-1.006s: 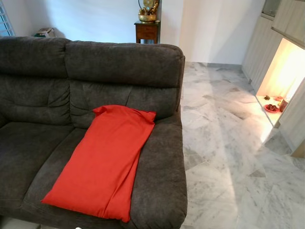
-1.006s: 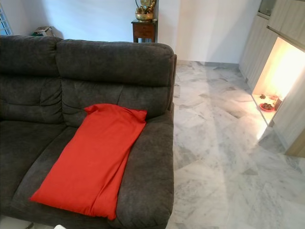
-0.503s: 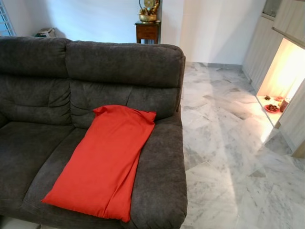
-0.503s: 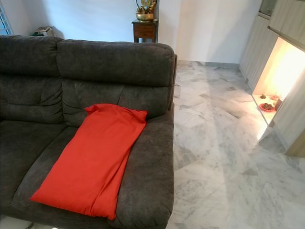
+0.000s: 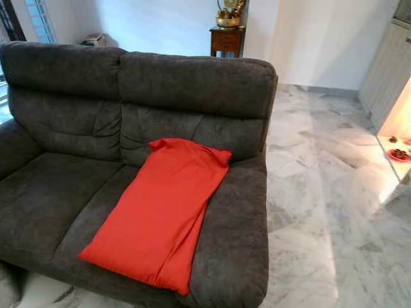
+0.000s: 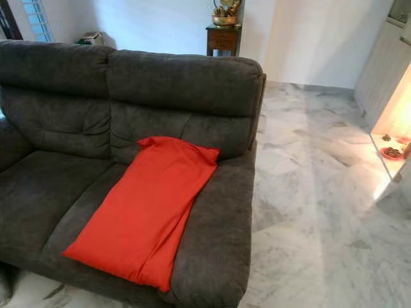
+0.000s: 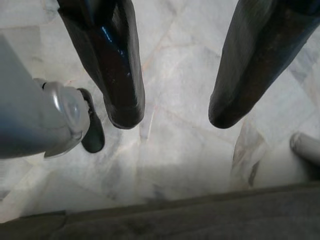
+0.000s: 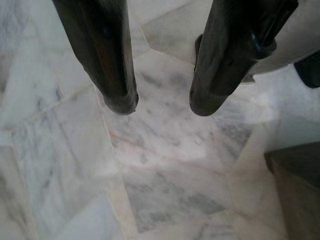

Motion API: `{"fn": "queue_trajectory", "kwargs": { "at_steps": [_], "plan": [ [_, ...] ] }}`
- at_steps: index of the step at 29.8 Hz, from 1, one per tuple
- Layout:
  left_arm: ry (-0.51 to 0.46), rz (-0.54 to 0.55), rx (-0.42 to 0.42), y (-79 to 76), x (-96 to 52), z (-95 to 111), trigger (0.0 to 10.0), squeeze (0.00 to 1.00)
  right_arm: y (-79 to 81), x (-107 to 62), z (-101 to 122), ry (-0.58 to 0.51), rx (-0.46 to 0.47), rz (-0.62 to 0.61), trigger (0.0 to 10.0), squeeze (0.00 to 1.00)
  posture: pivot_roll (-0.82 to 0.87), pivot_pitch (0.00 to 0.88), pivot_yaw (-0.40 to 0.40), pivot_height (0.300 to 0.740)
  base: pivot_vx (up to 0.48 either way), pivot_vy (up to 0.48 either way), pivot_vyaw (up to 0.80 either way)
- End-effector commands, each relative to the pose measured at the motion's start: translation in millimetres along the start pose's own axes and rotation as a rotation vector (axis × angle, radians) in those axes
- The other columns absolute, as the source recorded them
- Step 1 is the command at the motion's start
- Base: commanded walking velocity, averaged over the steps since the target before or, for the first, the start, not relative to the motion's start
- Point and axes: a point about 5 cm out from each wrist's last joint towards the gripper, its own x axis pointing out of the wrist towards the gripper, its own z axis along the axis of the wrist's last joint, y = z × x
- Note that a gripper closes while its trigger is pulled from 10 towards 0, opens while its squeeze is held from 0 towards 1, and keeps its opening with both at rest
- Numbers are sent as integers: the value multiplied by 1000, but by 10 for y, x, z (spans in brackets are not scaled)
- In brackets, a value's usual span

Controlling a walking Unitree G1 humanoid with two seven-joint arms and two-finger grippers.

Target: Move the pillow to the sofa from floor

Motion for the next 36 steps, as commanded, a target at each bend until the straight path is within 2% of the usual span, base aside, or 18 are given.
{"fn": "queue_trajectory", "kwargs": {
  "at_steps": [1, 36],
  "plan": [
    [-4, 1, -19, 1, 3, 12, 10000, 0, 20, 5, 23, -11, 30, 3, 10000, 0, 80, 0, -5, 740, 0, 0, 0],
    [29, -17, -20, -92, -21, -94, 10000, 0, 45, 6, 36, -19, 7, 24, 10000, 0, 81, 0, -12, 740, 0, 0, 0]
  ]
}}
